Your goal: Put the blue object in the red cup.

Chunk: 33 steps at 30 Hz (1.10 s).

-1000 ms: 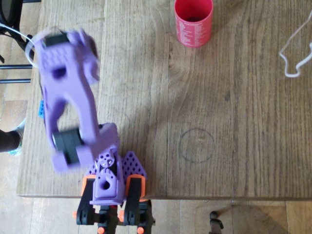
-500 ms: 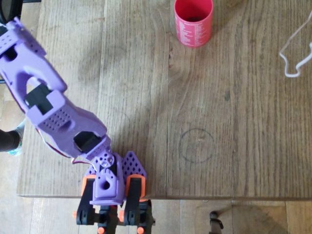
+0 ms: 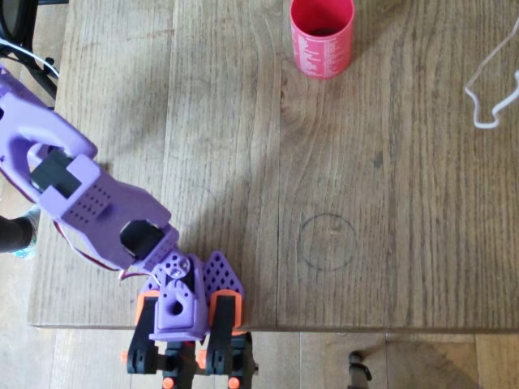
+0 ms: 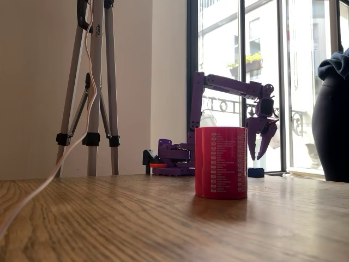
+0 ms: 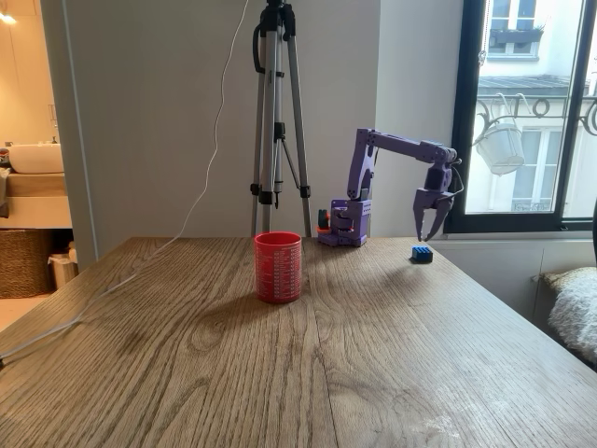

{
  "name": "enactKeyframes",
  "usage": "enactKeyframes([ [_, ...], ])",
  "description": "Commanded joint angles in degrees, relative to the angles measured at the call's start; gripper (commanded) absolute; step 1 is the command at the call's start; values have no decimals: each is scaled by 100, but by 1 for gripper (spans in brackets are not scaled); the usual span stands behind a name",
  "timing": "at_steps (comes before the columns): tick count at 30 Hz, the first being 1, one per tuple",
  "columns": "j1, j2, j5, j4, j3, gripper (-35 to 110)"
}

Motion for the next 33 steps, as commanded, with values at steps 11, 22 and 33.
enactKeyframes([
  [11, -149, 527, -2030, -105, 387, 1],
  [22, -18, 483, -1978, 466, 220, 34],
  [33, 9, 316, -2180, 387, 211, 50],
])
